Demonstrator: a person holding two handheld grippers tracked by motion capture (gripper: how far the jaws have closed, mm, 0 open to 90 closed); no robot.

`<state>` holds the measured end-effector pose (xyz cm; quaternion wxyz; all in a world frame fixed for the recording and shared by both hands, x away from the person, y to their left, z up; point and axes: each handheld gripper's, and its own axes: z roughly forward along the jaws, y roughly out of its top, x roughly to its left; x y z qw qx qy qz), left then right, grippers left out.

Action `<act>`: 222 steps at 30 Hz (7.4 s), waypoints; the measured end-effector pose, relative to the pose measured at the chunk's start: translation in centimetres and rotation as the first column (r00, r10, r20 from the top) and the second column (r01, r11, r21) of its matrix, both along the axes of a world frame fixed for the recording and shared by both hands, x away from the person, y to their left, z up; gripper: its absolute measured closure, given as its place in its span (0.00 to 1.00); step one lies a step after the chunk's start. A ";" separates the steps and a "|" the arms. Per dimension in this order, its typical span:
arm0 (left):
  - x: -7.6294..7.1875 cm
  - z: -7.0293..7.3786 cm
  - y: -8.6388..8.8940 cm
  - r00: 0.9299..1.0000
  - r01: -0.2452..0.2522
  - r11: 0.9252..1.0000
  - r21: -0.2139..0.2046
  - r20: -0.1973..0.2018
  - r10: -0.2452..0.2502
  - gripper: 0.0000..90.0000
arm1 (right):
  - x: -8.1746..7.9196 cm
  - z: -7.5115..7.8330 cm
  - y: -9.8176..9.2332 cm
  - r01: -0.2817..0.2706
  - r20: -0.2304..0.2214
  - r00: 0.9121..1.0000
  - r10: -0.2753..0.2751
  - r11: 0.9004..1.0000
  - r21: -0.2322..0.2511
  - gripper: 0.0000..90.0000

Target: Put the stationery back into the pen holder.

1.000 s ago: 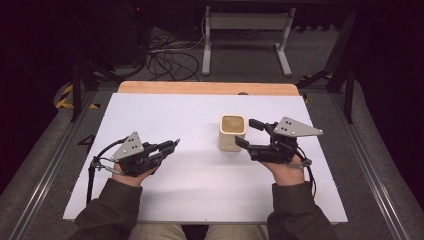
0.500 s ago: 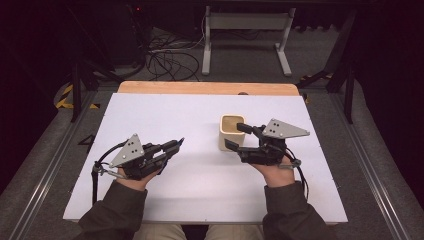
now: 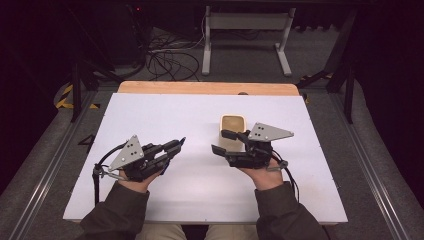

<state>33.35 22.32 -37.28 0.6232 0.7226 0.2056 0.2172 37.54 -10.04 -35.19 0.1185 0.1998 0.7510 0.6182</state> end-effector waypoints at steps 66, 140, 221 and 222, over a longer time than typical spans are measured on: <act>-1.5 0.1 -2.4 0.998 0.050 0.997 -0.055 0.051 -0.047 0.88 | -1.6 -4.0 8.1 -0.221 -0.115 0.969 0.219 0.975 -0.012 0.77; 0.2 0.5 0.7 0.989 -0.126 0.992 0.009 -0.079 0.127 0.34 | 2.3 -1.2 1.6 0.081 0.028 0.996 -0.081 0.997 0.017 0.88; 0.8 -0.4 0.5 0.980 -0.143 0.987 0.070 -0.126 0.151 0.28 | 6.6 -4.6 -1.2 0.369 0.034 0.929 -0.369 0.914 -0.170 0.88; 0.8 -0.4 0.5 0.980 -0.144 0.987 0.069 -0.126 0.151 0.28 | 6.6 -4.6 -1.3 0.369 0.032 0.929 -0.369 0.914 -0.169 0.87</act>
